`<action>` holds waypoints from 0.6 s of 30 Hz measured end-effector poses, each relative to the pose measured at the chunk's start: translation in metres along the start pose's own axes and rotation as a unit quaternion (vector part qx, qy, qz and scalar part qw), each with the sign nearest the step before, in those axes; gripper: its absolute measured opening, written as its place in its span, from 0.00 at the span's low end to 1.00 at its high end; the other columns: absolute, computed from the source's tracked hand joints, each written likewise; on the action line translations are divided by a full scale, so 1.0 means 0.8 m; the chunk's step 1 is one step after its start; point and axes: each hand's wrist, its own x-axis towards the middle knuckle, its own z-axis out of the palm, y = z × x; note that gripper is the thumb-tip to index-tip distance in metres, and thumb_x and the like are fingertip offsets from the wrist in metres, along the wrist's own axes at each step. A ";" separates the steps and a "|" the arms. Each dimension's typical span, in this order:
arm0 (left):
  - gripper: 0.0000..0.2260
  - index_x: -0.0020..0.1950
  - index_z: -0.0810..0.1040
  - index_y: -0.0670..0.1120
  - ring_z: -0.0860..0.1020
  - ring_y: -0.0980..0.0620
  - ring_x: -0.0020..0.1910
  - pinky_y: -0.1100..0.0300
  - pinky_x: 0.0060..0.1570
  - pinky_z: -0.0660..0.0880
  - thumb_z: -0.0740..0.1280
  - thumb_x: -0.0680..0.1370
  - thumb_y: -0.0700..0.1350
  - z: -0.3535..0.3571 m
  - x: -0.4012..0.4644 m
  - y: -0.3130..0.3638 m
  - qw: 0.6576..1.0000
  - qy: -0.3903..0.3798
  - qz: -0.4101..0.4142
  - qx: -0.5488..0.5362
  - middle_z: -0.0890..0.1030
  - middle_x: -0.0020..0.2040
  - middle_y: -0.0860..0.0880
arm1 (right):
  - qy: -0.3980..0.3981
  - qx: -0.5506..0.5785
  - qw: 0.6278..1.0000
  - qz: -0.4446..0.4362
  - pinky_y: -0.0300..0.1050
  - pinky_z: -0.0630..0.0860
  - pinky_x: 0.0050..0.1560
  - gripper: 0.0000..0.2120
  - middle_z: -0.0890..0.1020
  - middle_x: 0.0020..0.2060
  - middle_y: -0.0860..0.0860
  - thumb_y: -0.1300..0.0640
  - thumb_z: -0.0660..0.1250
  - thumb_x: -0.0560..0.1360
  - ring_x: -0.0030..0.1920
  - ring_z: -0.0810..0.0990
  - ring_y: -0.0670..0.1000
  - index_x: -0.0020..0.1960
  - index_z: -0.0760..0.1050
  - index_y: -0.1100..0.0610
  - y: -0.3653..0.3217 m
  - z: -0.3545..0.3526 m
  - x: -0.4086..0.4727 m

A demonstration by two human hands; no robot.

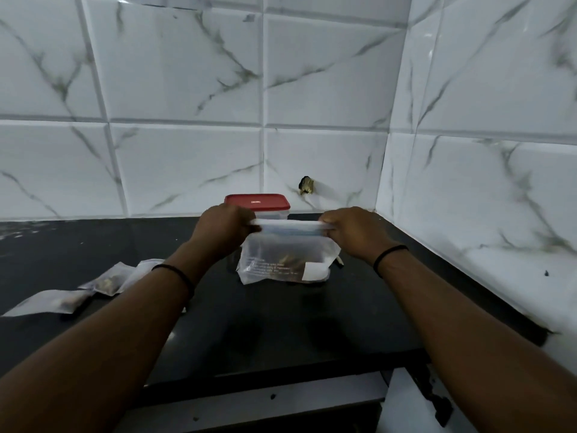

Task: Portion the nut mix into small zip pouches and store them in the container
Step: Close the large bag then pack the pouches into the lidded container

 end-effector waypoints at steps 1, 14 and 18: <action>0.13 0.40 0.81 0.45 0.76 0.45 0.38 0.55 0.38 0.70 0.71 0.77 0.53 0.001 -0.005 -0.003 0.999 -0.029 -0.004 -0.035 0.80 0.36 0.46 | -0.020 0.003 1.000 0.005 0.43 0.64 0.35 0.05 0.81 0.41 0.49 0.53 0.68 0.77 0.42 0.75 0.51 0.46 0.80 0.53 -0.001 -0.003 -0.004; 0.17 0.41 0.76 0.43 0.72 0.55 0.31 0.65 0.29 0.69 0.61 0.83 0.53 0.002 -0.043 0.008 0.877 -0.226 -0.216 -0.365 0.76 0.34 0.49 | -0.206 0.168 0.961 0.079 0.36 0.67 0.34 0.12 0.78 0.36 0.46 0.46 0.68 0.78 0.36 0.74 0.45 0.40 0.75 0.51 0.003 -0.004 -0.021; 0.17 0.38 0.74 0.45 0.70 0.54 0.30 0.63 0.29 0.66 0.61 0.84 0.51 0.015 -0.047 0.019 0.862 -0.223 -0.266 -0.369 0.73 0.33 0.49 | -0.256 0.221 0.928 0.156 0.38 0.63 0.32 0.25 0.70 0.30 0.49 0.39 0.61 0.79 0.31 0.68 0.46 0.32 0.67 0.55 0.002 0.011 -0.033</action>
